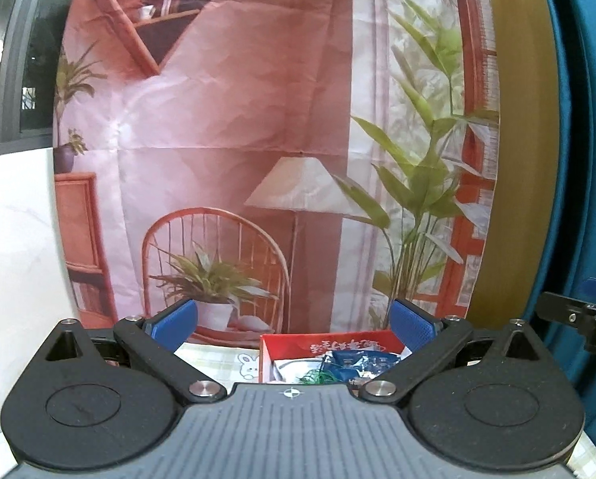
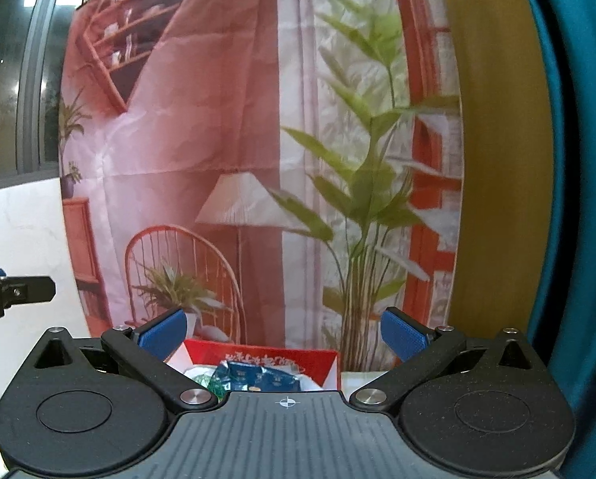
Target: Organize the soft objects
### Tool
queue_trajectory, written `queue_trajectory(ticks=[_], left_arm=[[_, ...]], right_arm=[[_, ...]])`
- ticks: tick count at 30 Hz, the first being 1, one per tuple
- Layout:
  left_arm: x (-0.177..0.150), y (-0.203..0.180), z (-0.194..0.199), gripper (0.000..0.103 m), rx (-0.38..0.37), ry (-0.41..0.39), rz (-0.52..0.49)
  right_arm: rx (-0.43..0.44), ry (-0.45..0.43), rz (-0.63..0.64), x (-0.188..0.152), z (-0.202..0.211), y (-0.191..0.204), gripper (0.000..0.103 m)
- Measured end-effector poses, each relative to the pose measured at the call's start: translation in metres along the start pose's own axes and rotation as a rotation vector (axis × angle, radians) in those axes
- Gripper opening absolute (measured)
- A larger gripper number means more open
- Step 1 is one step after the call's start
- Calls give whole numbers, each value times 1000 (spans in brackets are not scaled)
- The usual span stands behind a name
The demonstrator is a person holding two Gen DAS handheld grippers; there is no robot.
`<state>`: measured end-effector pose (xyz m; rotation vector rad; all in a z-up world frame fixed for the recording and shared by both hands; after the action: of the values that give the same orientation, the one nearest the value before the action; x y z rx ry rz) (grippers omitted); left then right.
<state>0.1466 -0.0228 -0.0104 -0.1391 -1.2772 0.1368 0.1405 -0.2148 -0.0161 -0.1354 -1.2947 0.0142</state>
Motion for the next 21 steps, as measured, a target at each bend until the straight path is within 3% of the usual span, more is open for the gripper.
queue_trajectory(ticks=[21], left_arm=[[0, -1, 14, 103, 3, -22, -43]], right_arm=[[-23, 2, 7, 0, 12, 0, 103]])
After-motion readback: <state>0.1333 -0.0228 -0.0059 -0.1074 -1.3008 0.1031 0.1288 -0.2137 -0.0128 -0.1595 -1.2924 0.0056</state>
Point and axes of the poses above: each gripper's, at about its wrist camera, not at the fingertips, and z roughly against the way its jaws point, y to its left, x to its top, the point moved 7 cm from there along -z, roughly the way its jaws point, and after that the axes turned 12 degrees about z, right-handed, at the moved point
